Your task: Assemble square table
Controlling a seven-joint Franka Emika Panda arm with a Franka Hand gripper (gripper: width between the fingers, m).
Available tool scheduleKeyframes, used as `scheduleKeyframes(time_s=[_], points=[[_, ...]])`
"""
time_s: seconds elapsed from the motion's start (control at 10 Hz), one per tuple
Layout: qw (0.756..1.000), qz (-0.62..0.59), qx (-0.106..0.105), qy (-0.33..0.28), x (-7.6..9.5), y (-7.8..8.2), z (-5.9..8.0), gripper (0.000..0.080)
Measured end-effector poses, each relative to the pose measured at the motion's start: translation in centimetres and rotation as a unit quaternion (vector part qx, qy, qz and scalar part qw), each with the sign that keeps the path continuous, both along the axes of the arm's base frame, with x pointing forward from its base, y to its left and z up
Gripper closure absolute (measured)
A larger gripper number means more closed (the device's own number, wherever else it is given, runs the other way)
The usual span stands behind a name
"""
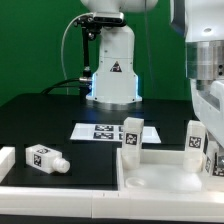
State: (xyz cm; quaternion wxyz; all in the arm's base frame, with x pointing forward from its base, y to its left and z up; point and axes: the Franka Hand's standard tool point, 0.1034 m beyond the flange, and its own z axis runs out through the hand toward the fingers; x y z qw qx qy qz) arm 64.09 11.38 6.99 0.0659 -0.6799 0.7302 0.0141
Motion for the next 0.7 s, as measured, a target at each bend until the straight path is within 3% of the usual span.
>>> scheduleKeyframes(time_s=[0.1,0.2,0.3,0.4,0.7], points=[[0.999,0.053,-0.005,-0.009,0.12,-0.19,0.02,0.0487],[0.992,0.123,-0.014,-0.025,0.47,-0.74,0.05,0.031],[0.976,0.211,-0.024,-0.036,0.53,-0.61,-0.02,0.031],[0.962,0.269,-0.028,-0.042,0.47,-0.38,-0.06,0.0185],[0.934,0.353,-0.036,-0.05,0.5,-0.52,-0.05,0.0152]])
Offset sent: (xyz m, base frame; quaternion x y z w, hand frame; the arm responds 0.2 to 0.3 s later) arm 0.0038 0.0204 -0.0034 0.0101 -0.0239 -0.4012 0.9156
